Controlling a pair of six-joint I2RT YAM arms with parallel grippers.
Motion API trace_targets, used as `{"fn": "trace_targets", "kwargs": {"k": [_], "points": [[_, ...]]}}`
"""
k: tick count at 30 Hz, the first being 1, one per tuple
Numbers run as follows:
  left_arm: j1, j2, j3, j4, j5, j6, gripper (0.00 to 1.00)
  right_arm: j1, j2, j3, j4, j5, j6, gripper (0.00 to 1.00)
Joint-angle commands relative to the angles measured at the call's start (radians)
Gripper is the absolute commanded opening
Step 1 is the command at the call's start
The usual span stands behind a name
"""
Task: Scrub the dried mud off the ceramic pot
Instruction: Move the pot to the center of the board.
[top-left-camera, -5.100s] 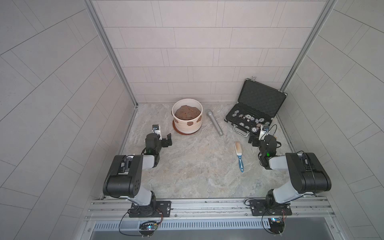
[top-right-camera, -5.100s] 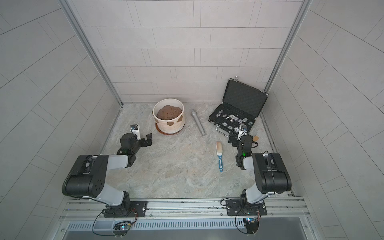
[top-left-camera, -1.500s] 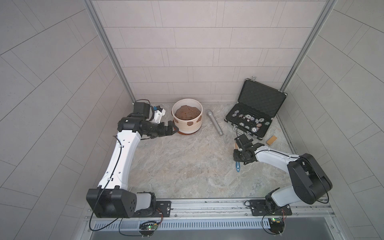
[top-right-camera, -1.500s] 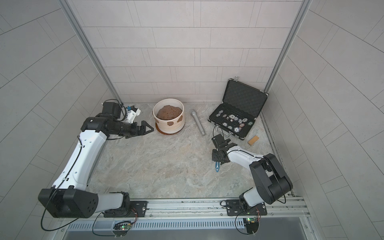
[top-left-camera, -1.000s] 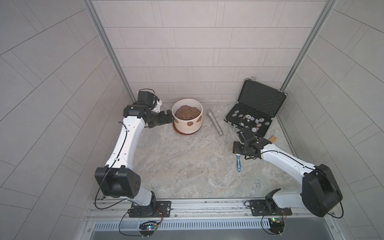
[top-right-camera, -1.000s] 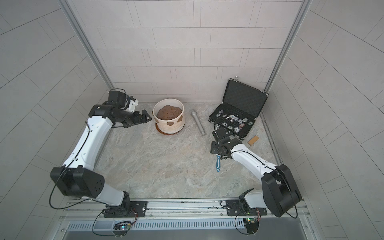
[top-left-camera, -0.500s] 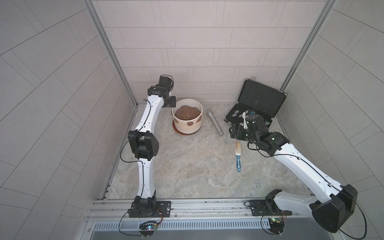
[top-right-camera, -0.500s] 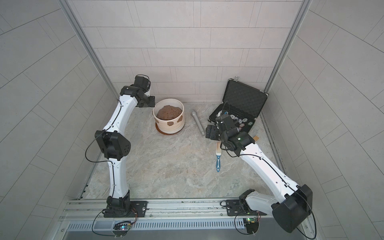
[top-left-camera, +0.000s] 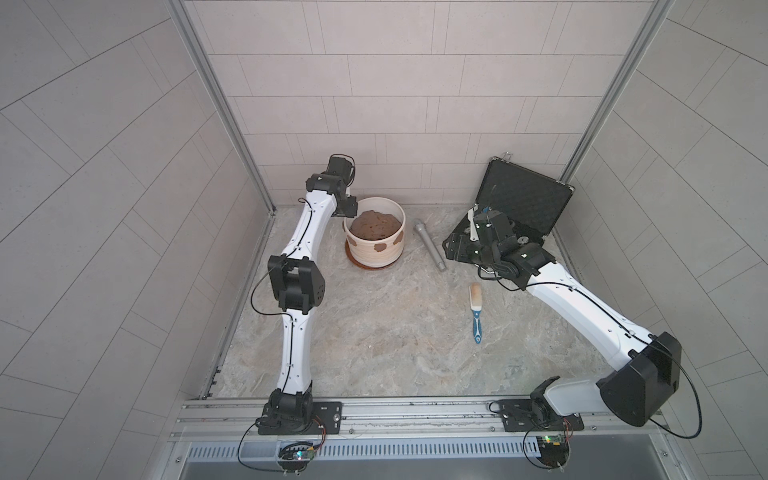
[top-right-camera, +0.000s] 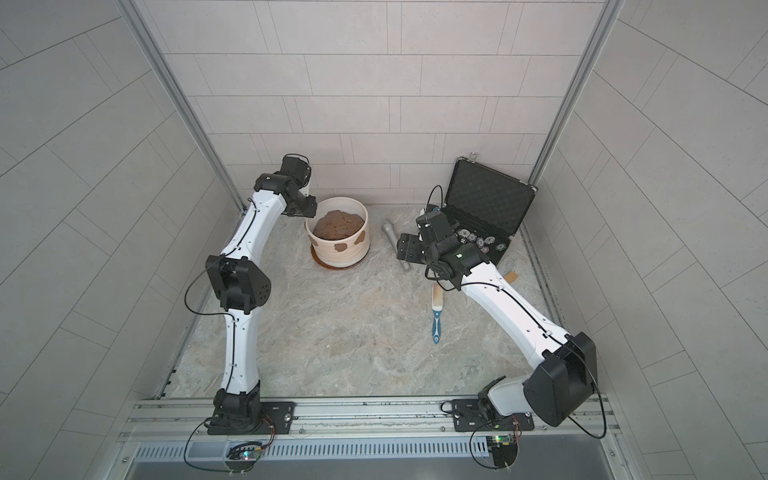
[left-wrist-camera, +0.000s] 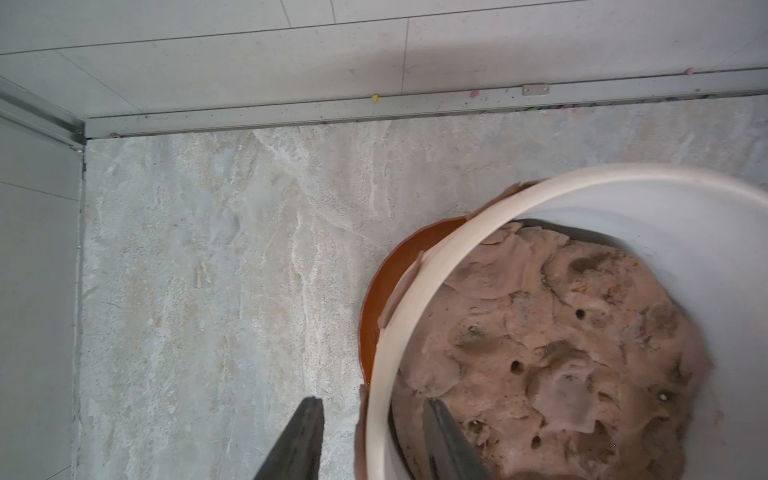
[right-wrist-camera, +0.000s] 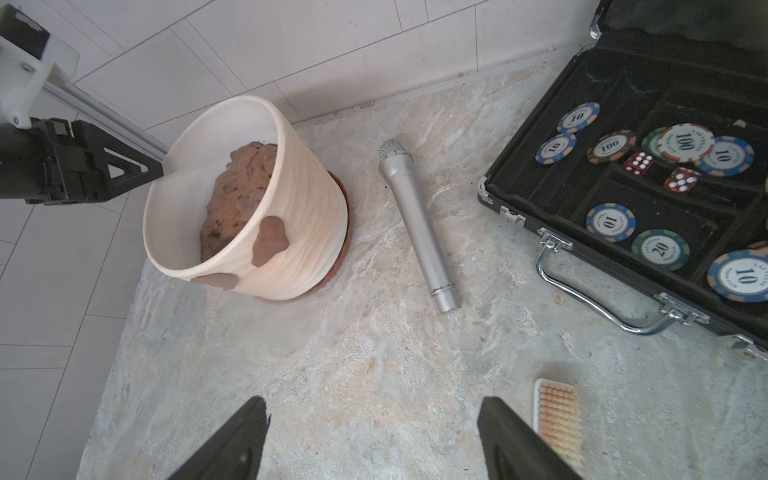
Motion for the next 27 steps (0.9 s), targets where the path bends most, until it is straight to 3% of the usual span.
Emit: {"fn": "trace_targets", "kwargs": {"k": [1, 4, 8, 10, 14, 27], "points": [[-0.006, 0.033, 0.029, -0.004, 0.036, 0.021, 0.42, 0.004, -0.034, -0.020, 0.001, 0.015, 0.010, 0.84], [-0.011, 0.063, 0.036, 0.003, -0.019, 0.026, 0.33, 0.004, -0.038, -0.024, -0.001, 0.023, 0.011, 0.84], [-0.012, 0.095, 0.052, -0.003, -0.056, 0.031, 0.30, 0.004, -0.045, -0.018, -0.005, 0.023, 0.010, 0.84], [-0.017, 0.094, 0.052, -0.003, -0.059, 0.032, 0.24, 0.004, -0.048, -0.018, -0.008, 0.025, 0.007, 0.84], [-0.031, 0.084, 0.053, -0.008, -0.040, 0.047, 0.14, 0.004, -0.054, -0.023, -0.014, 0.029, 0.006, 0.84], [-0.062, 0.040, 0.010, -0.030, 0.067, 0.125, 0.02, 0.004, -0.056, -0.038, -0.037, 0.027, 0.009, 0.85]]}}
